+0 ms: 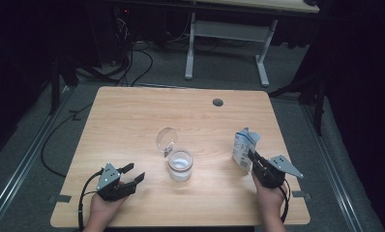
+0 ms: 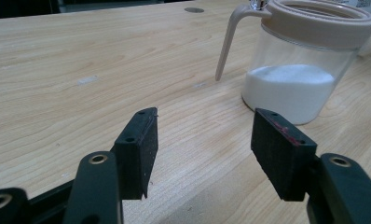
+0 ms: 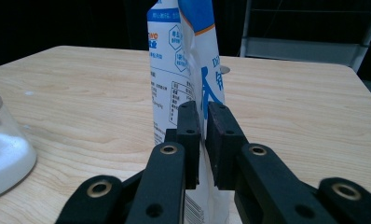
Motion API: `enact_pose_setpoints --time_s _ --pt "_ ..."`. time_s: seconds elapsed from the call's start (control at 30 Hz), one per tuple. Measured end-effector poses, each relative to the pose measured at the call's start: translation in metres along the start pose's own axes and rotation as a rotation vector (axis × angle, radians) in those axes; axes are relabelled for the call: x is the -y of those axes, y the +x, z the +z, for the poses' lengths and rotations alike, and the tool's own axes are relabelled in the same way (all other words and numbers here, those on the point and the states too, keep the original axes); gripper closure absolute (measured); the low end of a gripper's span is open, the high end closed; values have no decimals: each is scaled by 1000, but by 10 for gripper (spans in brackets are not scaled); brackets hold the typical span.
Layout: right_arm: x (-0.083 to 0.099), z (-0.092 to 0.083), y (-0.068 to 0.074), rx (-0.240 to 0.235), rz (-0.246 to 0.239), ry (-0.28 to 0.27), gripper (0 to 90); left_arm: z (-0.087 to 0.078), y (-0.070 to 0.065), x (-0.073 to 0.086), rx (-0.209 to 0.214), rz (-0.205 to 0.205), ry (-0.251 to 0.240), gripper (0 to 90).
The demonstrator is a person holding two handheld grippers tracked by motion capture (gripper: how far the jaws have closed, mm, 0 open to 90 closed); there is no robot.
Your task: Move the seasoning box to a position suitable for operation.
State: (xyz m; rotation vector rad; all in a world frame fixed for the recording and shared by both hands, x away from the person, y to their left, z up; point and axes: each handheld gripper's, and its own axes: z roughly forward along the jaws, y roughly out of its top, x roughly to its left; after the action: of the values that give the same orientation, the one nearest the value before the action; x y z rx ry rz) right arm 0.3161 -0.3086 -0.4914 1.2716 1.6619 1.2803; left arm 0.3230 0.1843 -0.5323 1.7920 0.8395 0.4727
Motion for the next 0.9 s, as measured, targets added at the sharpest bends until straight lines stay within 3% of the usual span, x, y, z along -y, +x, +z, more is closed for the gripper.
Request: enact_pose_setpoints --time_s 0.9 --pt "-1 2 1 19 2 17 652 0 0 0 2 -1 2 419"
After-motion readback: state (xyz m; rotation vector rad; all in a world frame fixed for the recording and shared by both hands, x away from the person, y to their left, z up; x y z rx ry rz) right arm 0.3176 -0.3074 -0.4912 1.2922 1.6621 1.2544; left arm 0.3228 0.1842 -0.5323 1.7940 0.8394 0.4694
